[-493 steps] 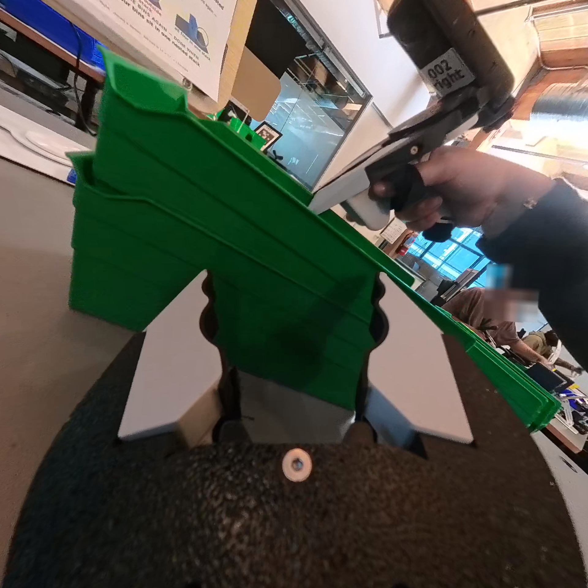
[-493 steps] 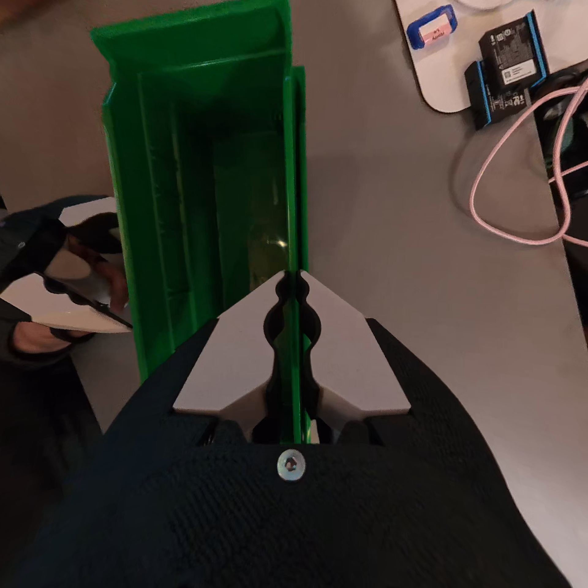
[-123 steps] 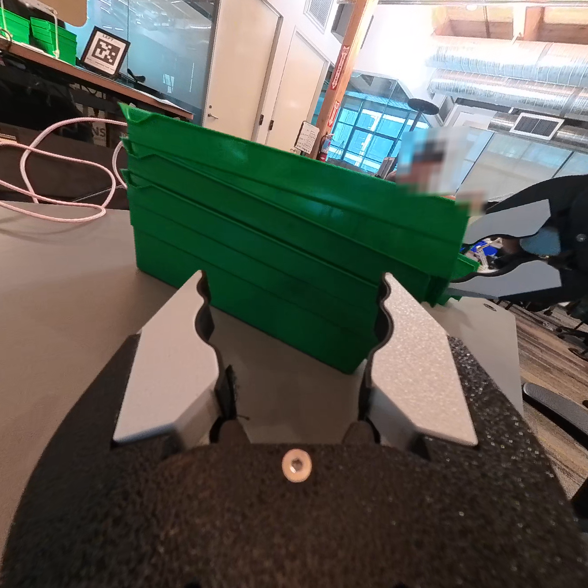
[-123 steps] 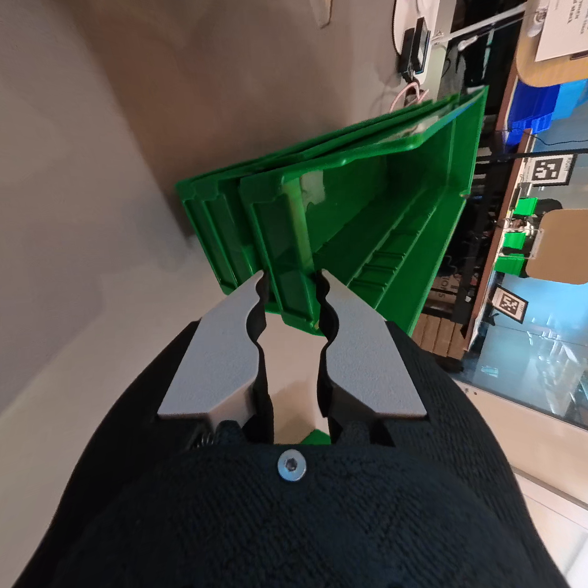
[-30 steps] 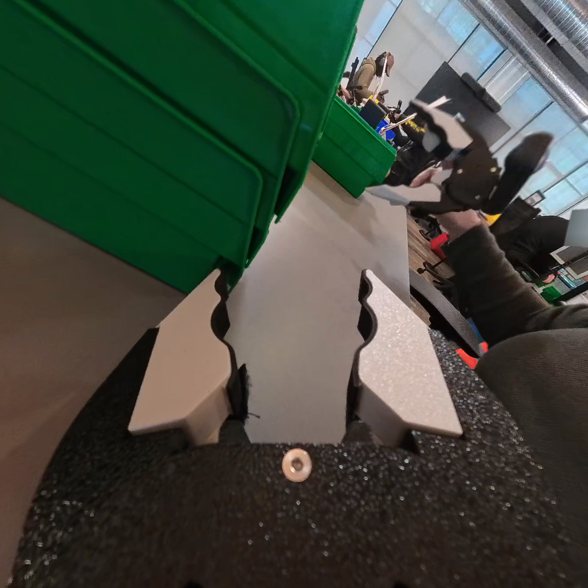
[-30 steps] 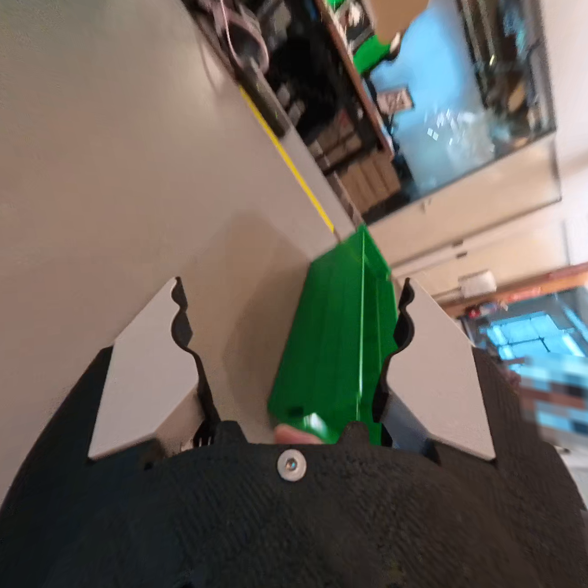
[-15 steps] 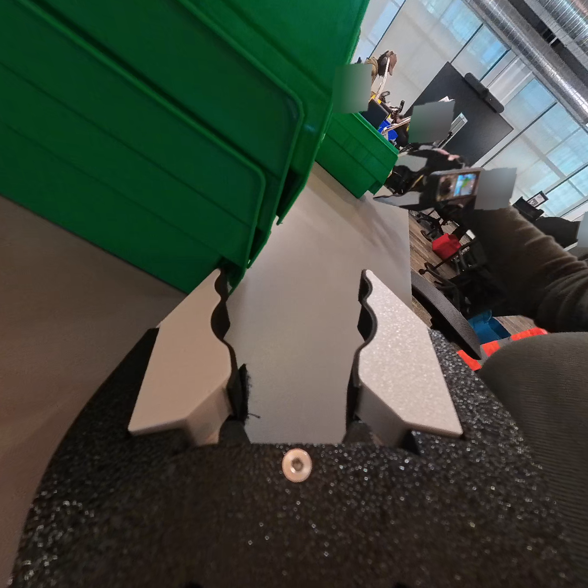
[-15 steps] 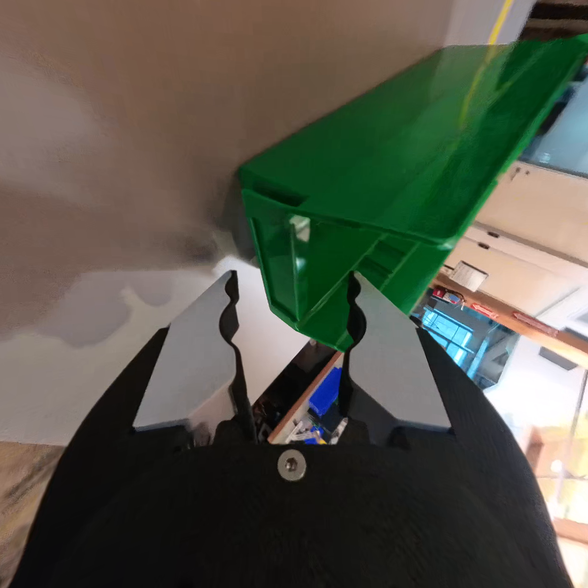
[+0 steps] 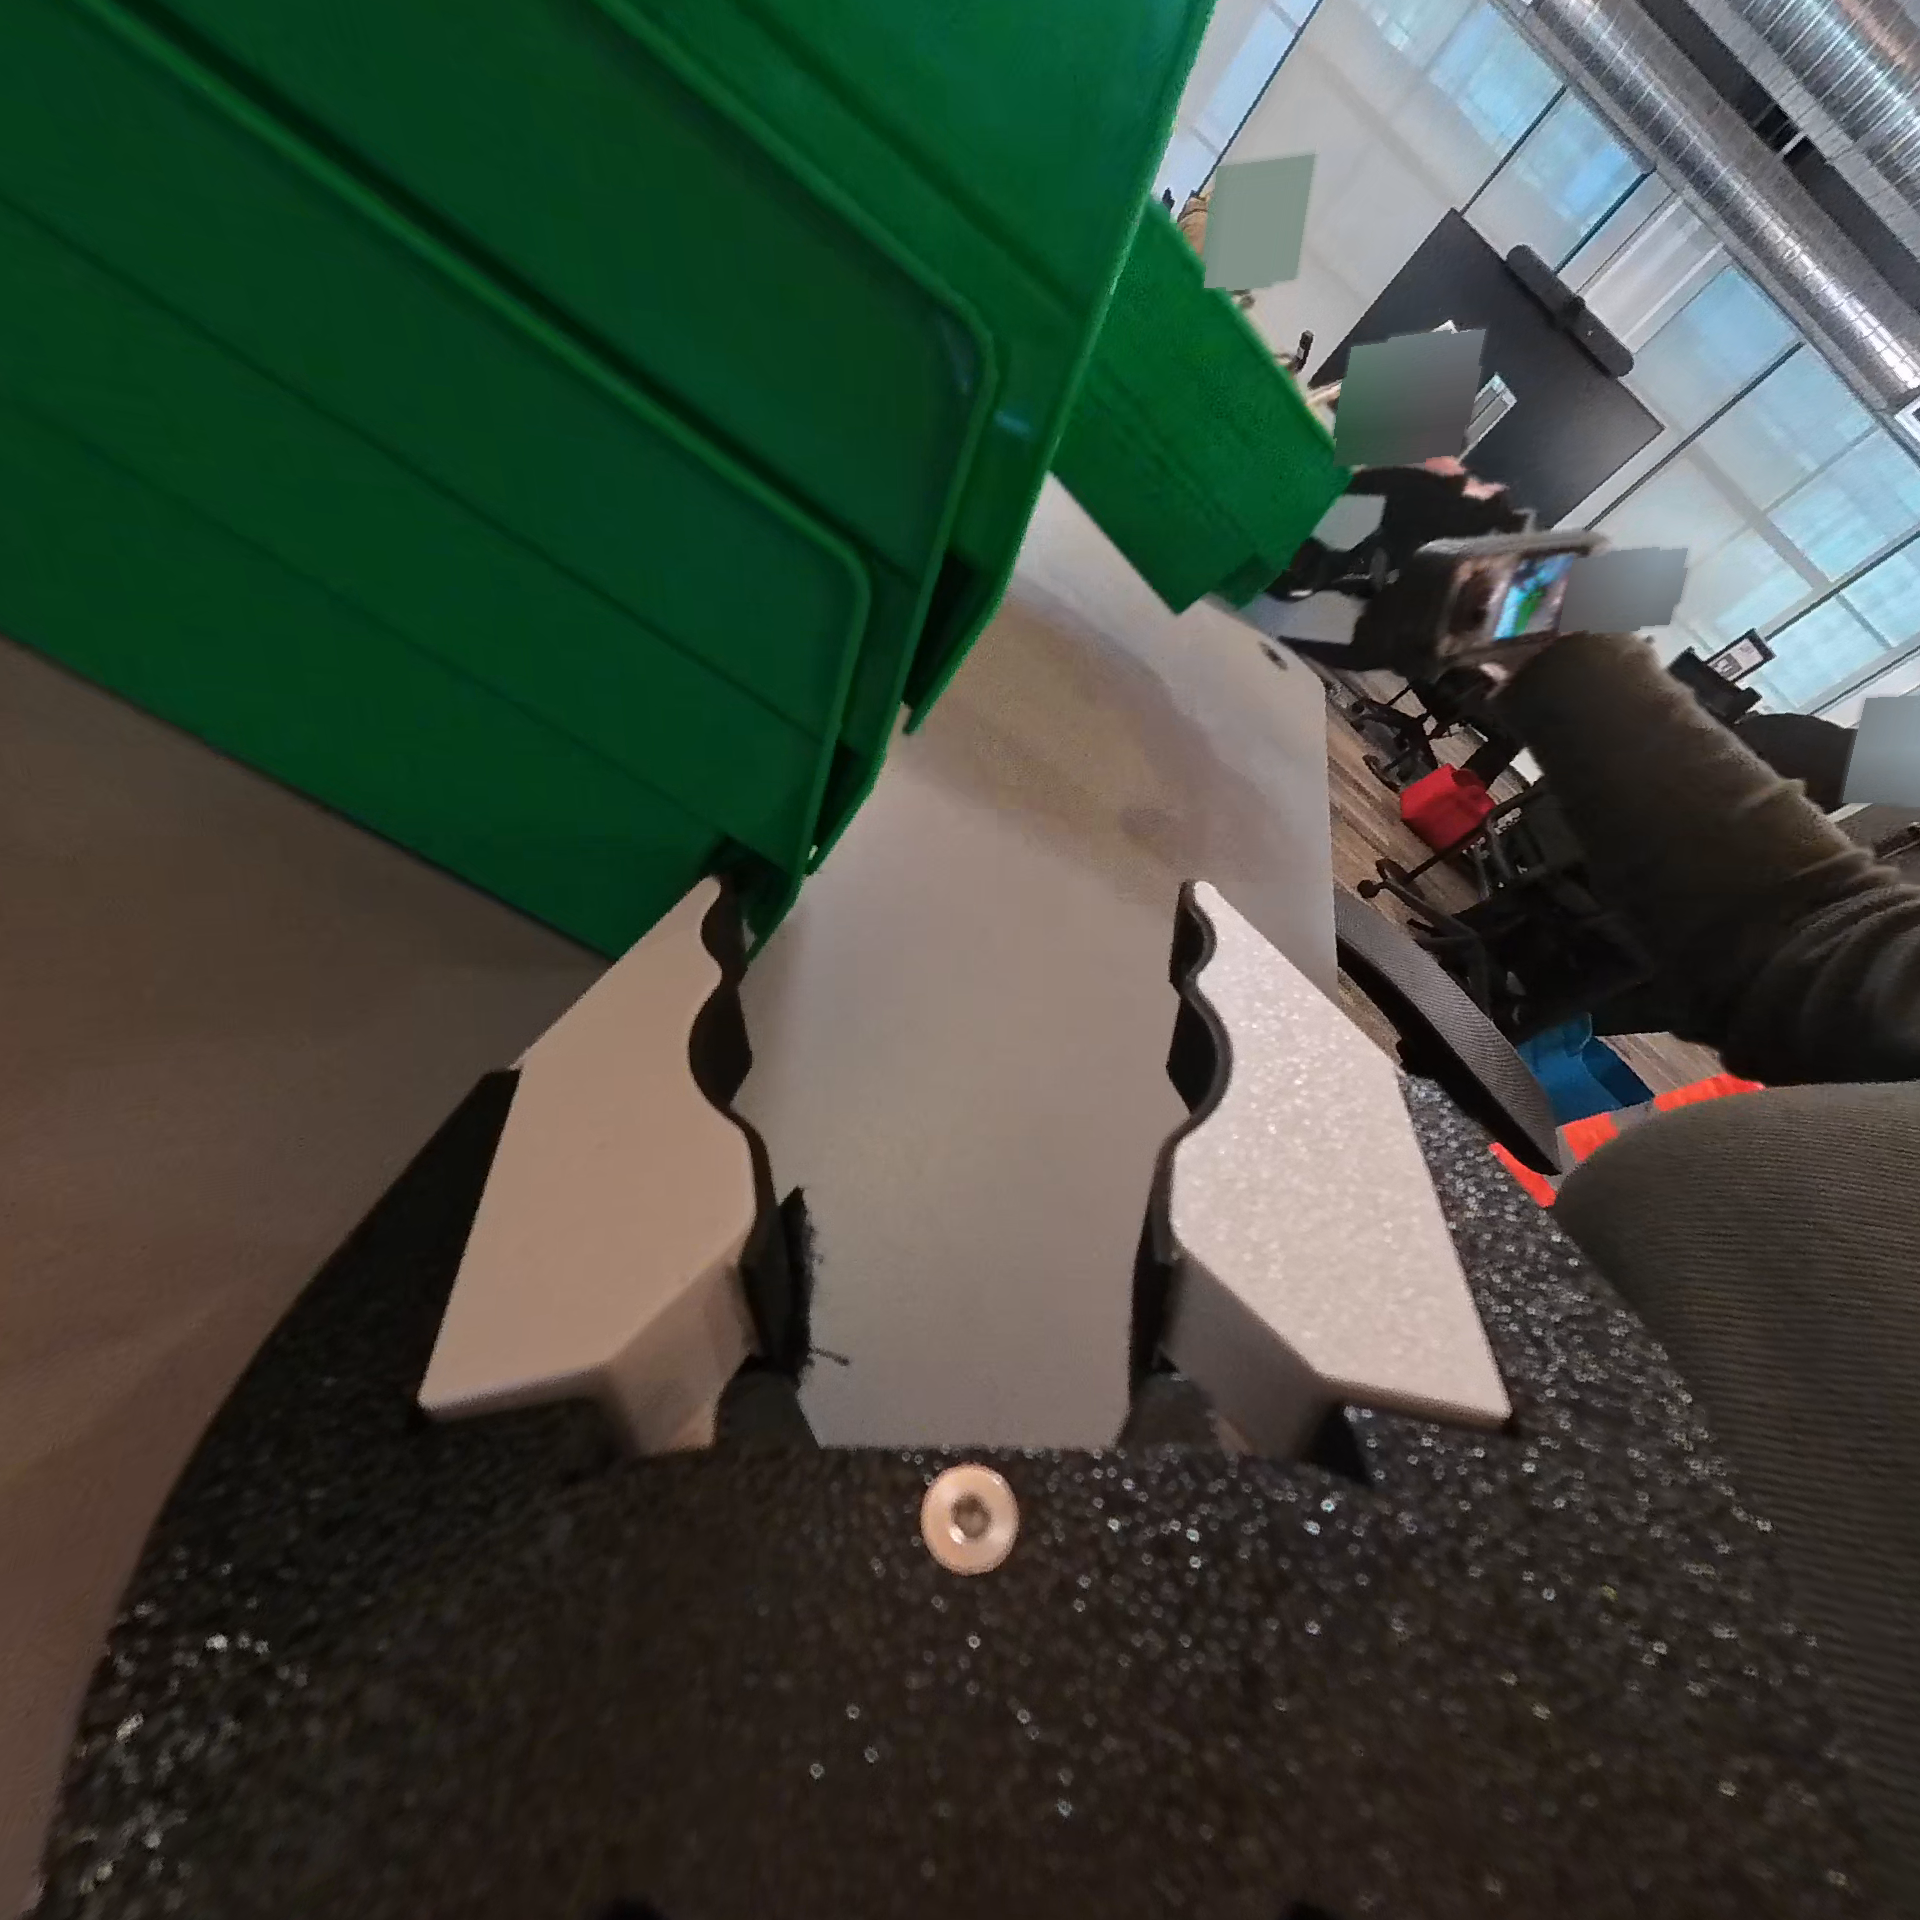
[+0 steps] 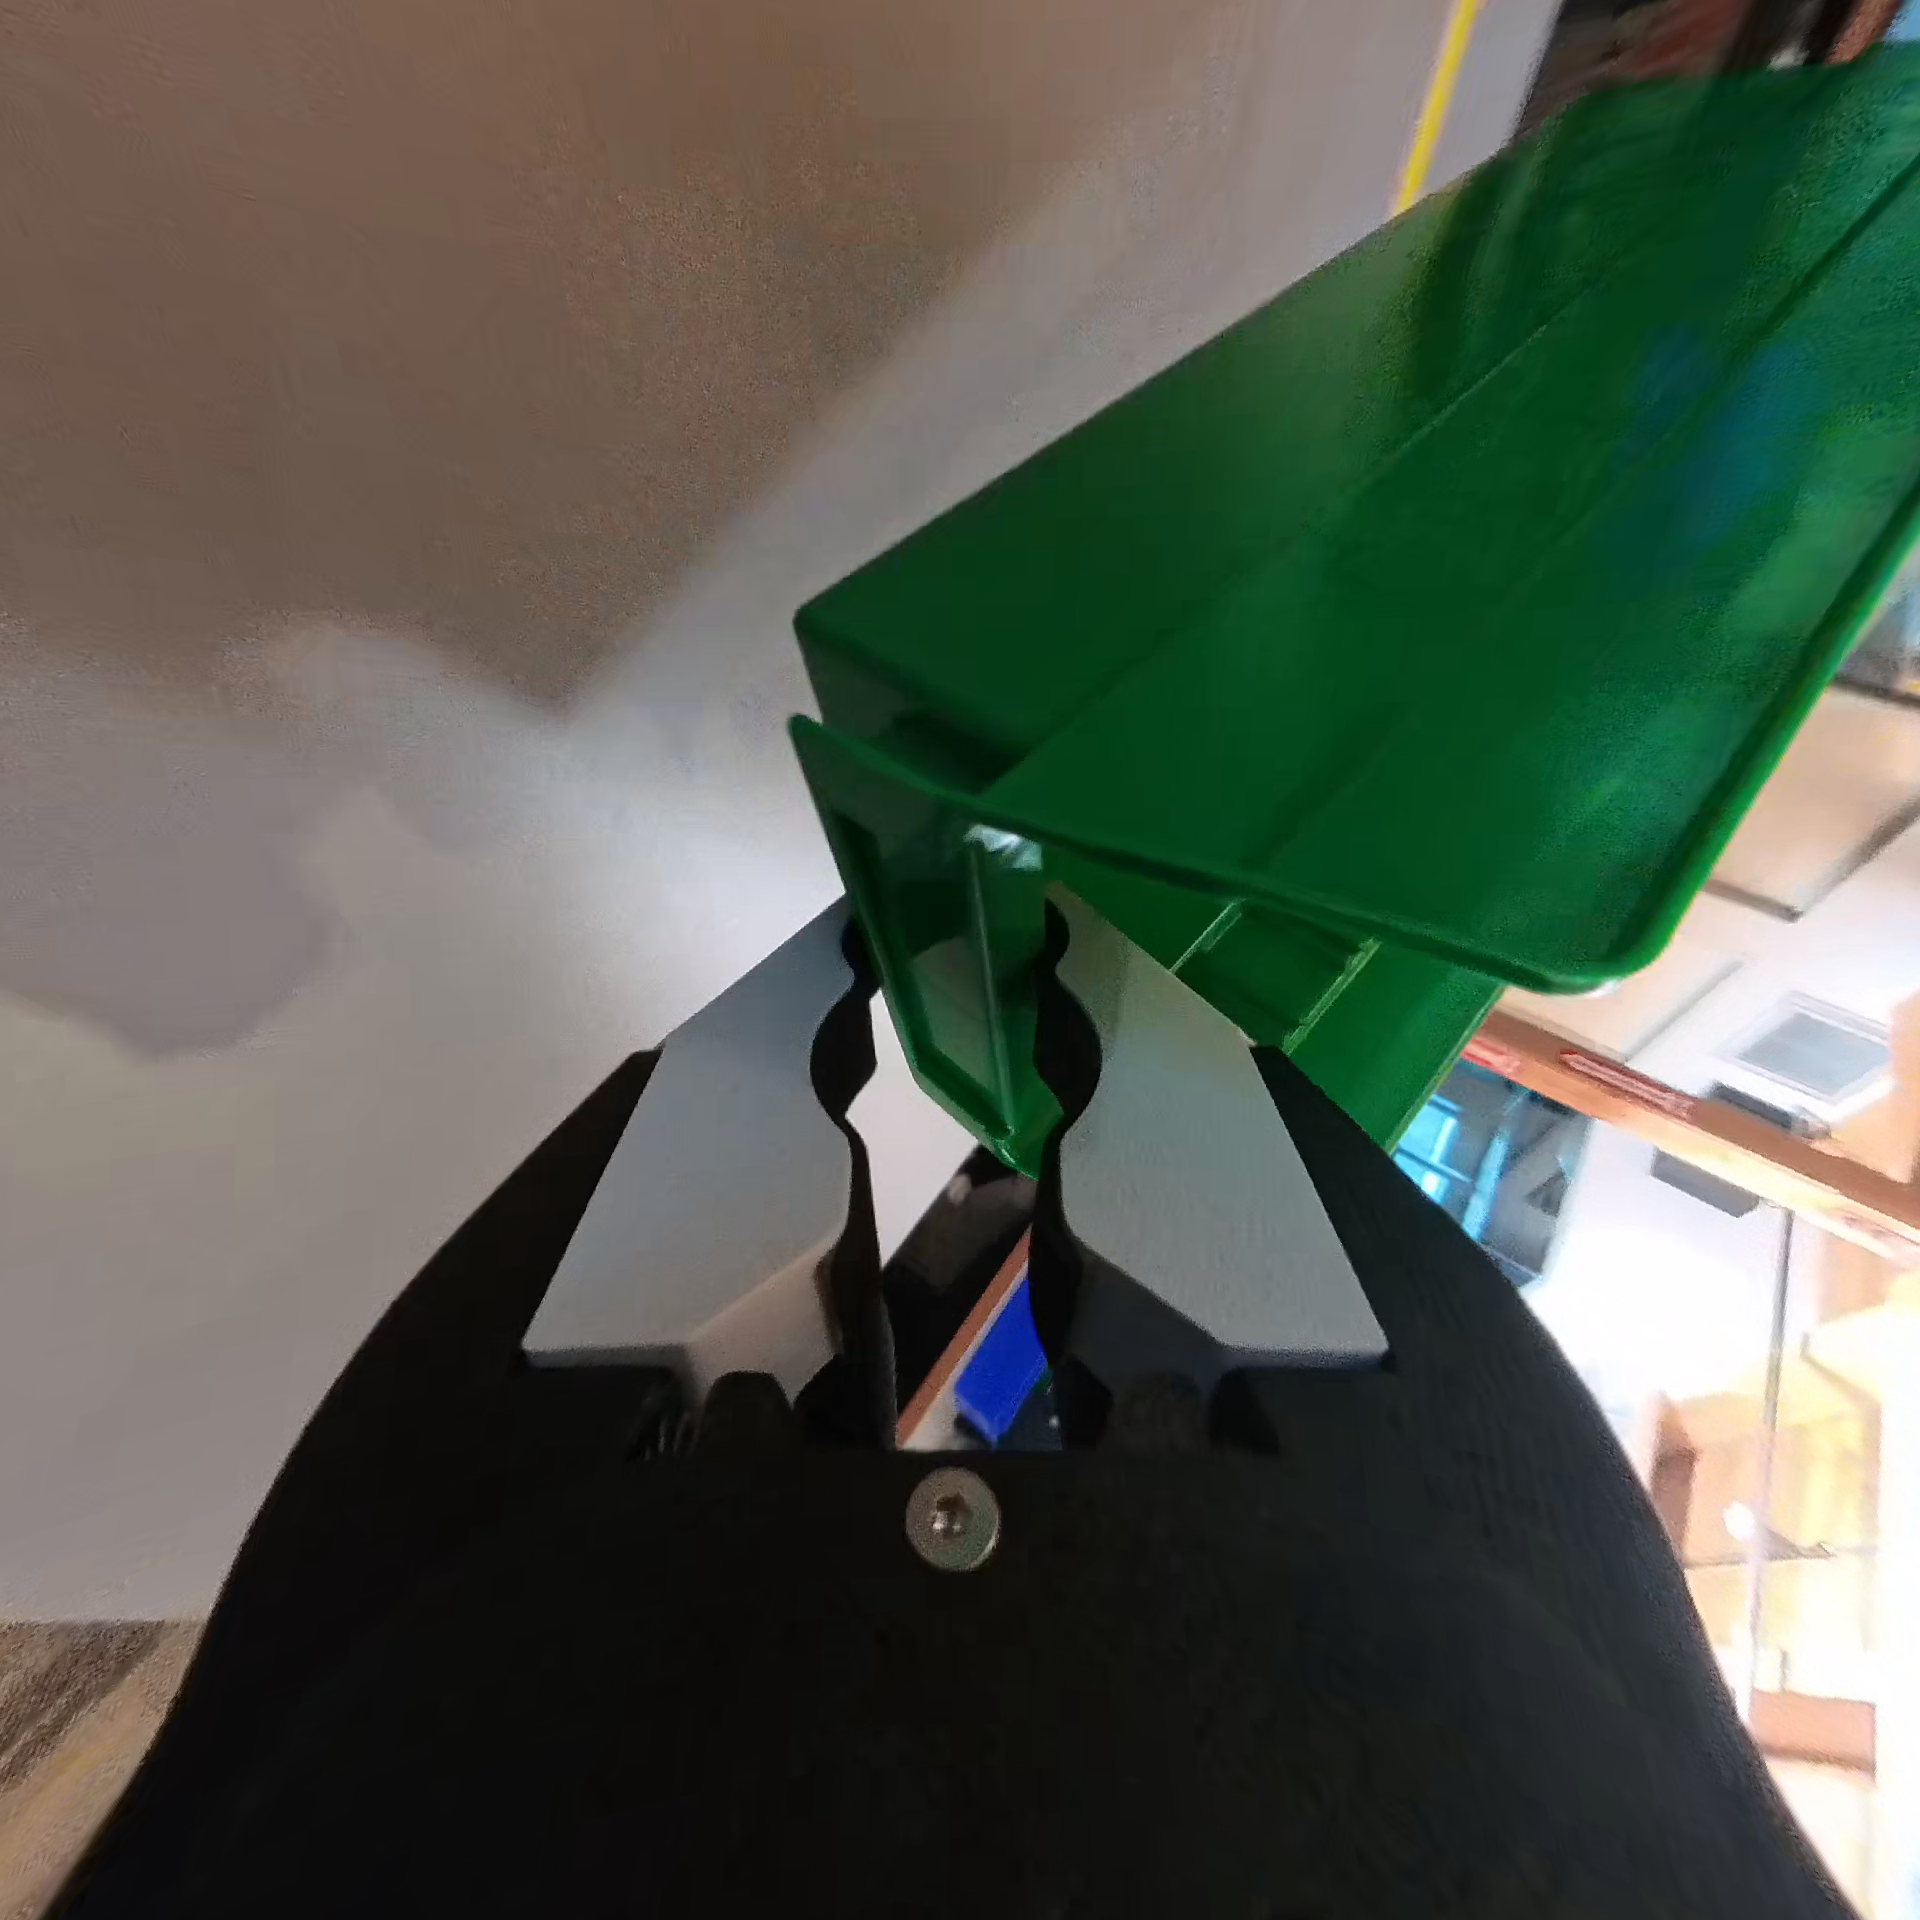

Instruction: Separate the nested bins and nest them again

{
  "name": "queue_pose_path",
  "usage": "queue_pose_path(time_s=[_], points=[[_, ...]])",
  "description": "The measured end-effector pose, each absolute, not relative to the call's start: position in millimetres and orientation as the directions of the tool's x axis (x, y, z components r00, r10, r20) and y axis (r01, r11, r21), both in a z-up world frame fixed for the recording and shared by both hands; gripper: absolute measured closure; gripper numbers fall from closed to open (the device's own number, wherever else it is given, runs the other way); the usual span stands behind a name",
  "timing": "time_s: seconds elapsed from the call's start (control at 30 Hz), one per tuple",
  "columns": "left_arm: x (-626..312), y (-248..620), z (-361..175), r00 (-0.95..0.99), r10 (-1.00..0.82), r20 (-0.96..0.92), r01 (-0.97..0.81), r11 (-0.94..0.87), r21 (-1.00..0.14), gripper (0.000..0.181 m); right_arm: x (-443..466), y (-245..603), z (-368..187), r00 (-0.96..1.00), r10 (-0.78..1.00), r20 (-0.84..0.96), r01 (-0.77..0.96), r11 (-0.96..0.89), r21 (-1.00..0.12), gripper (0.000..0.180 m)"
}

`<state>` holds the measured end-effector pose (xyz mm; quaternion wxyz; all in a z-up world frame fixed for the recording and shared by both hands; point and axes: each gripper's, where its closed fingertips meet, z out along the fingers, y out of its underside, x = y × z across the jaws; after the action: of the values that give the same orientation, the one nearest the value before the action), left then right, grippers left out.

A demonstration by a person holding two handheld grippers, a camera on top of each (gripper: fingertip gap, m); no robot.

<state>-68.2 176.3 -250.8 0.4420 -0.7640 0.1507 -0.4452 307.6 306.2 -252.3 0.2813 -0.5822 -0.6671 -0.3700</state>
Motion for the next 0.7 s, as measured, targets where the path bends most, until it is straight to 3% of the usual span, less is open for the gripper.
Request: queue_pose_path(time_s=[0.27, 0.43, 0.7], points=[[-68, 176, -251, 0.558, -0.624, 0.547, 0.164, -0.564, -0.809, 0.100, 143, 287, -136, -0.131, 0.440, 0.888, 0.964, 0.264, 0.011, 0.155], [-67, 175, -250, 0.551, -0.628, 0.549, 0.163, -0.565, -0.809, 0.100, 37, 253, -111, -0.167, 0.485, 0.858, 0.910, 0.411, -0.056, 0.155], [-66, 173, -248, 0.534, -0.638, 0.555, 0.168, -0.563, -0.809, 0.097, -27, 235, -138, -0.292, 0.583, 0.758, 0.927, 0.367, 0.075, 0.154]])
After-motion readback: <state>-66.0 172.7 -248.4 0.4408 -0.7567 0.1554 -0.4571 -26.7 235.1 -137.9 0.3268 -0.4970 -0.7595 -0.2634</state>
